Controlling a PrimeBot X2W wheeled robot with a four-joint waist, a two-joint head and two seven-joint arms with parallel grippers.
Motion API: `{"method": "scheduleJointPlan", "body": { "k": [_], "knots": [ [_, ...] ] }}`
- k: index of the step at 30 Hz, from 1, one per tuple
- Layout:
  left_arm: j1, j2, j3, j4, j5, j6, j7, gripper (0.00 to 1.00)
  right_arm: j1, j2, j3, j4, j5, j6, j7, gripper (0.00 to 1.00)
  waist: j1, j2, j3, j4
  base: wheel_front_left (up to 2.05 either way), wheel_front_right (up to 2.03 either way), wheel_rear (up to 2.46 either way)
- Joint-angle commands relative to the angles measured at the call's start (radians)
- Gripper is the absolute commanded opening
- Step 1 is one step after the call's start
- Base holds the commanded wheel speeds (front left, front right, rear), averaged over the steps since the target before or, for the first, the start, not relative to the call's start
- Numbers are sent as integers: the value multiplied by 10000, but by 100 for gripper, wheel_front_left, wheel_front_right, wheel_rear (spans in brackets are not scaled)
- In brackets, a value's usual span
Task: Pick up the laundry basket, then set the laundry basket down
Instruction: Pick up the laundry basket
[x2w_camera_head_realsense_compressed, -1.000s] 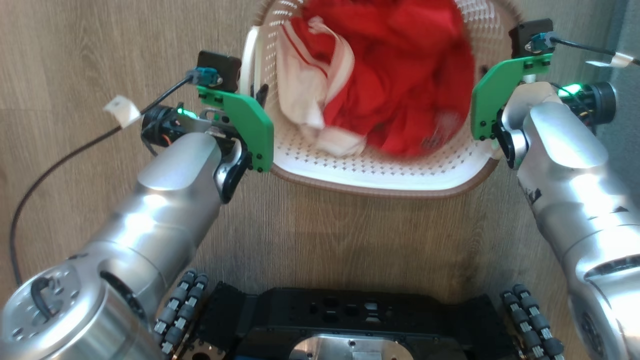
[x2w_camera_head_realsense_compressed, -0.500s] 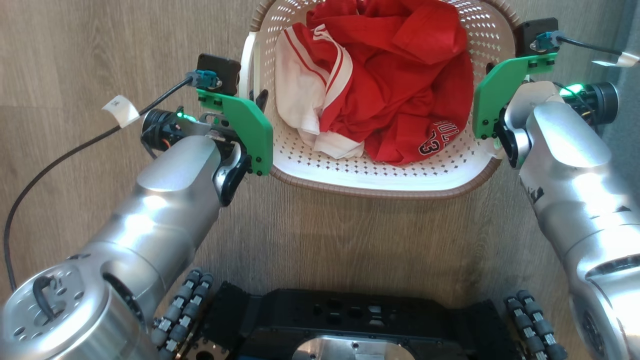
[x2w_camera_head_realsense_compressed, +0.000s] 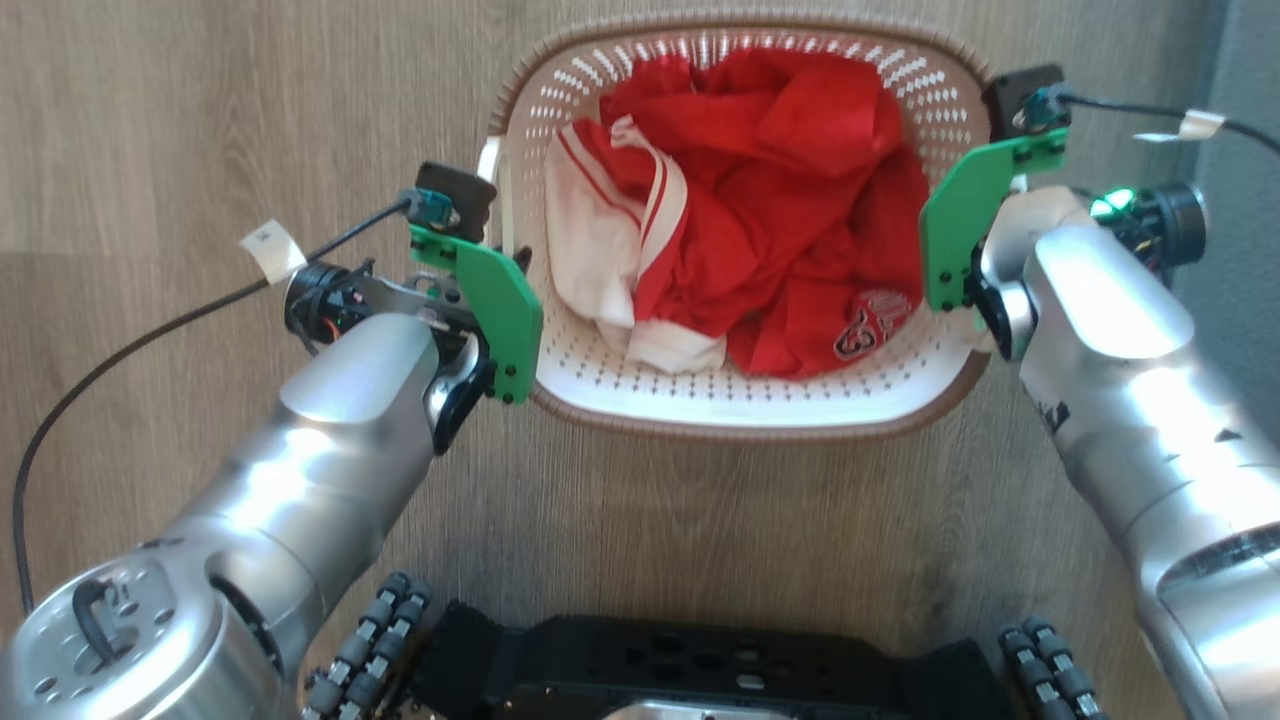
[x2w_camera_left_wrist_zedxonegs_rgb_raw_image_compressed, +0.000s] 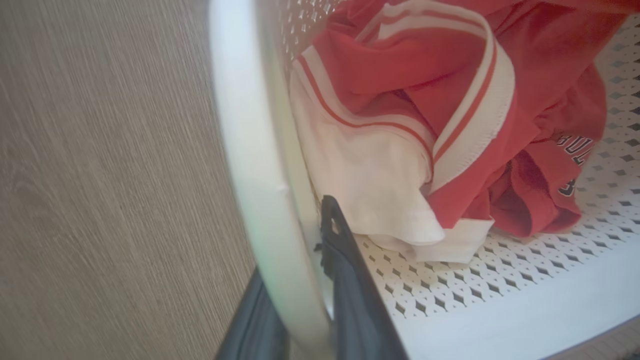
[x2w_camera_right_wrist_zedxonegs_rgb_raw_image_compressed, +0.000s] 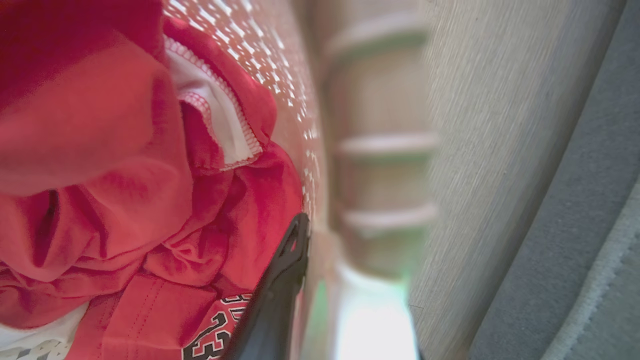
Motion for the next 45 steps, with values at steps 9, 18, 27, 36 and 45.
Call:
{"method": "scheduleJointPlan", "body": {
  "k": [9,18,27,36,45],
  "knots": [
    [674,28,-49,-261,1380,-371,557,0,1083,337,1795,-539,1235,56,1279,0,0,-1,-1617,14,0,0,0],
    [1330,28,-51,-666,2001,-393,1244,0,1792,144,3042,-1210,2570,56,2043,0,0,-1,-2960,67,0,0,0],
    [2325,393,-51,-1738,2253,-395,2308,0,2620,-397,4462,-2343,4074,56,3031,0,0,-1,-4397,188,0,0,0],
    [3265,940,-52,-2762,2109,-396,2904,0,3338,-608,5193,-2985,4958,56,3378,0,0,-1,-5788,270,0,0,0],
    [3829,1927,-52,-4116,2349,-396,3350,0,4030,-653,5510,-3420,5341,56,3619,0,0,-1,-6766,283,0,0,0]
  ]
}}
